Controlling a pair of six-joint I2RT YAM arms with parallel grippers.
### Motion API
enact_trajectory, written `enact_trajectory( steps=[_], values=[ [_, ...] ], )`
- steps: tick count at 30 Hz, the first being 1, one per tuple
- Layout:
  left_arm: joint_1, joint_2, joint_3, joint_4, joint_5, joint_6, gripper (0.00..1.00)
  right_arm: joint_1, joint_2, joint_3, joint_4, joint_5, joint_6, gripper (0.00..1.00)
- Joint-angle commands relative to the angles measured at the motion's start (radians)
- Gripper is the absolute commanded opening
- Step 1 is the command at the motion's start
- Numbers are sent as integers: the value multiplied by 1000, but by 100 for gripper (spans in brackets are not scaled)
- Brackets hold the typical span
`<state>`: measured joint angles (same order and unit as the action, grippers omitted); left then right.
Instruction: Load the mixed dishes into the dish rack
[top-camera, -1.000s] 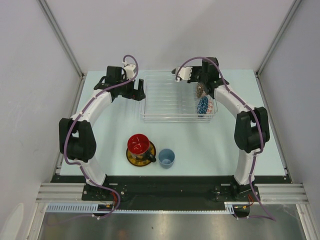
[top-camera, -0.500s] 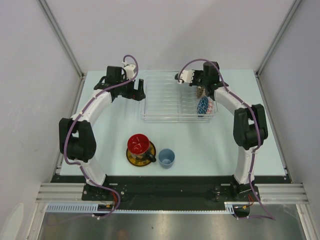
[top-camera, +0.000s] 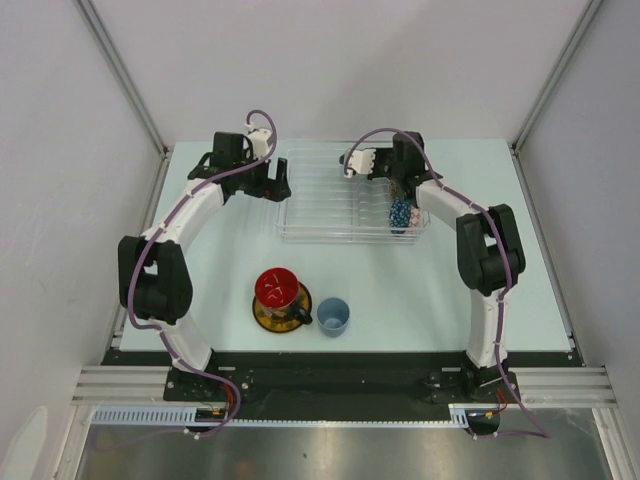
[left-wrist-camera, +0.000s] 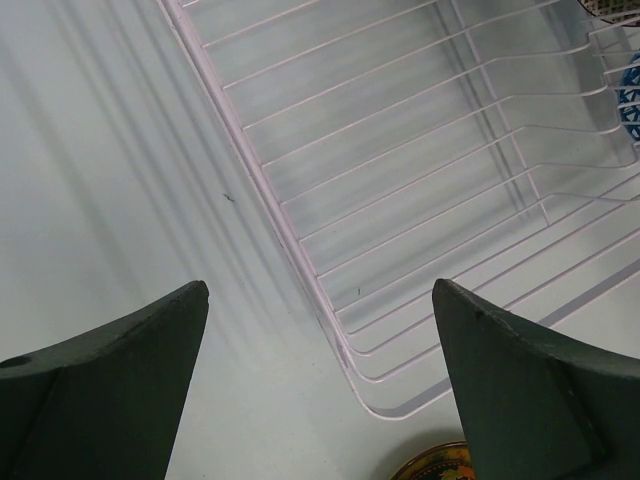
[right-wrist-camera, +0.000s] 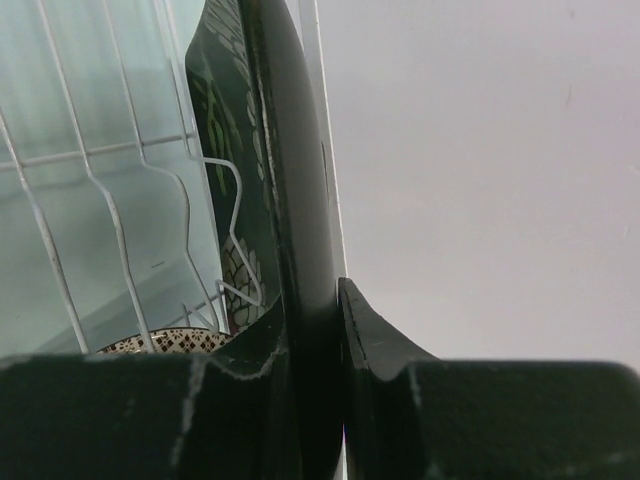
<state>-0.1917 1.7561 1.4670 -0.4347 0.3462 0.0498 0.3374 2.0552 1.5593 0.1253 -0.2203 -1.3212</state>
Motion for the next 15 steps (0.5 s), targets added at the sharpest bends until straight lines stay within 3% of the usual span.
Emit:
enact_trajectory(
  steps=[1, 6, 7, 8, 15],
  values=[
    [3, -6, 29, 21, 20, -5, 100, 22, -12, -16, 174, -2, 63, 18],
    [3, -6, 18, 24, 27, -7, 100, 15, -56, -80, 235, 58, 86, 40],
    [3, -7, 18, 22, 28, -7, 100, 15, -61, -85, 234, 65, 89, 74],
    [3, -10, 18, 22, 28, -7, 99, 14, -69, -90, 232, 78, 106, 99],
    [3, -29, 16, 14, 27, -8, 100, 23, -171, -149, 243, 137, 165, 100]
  ],
)
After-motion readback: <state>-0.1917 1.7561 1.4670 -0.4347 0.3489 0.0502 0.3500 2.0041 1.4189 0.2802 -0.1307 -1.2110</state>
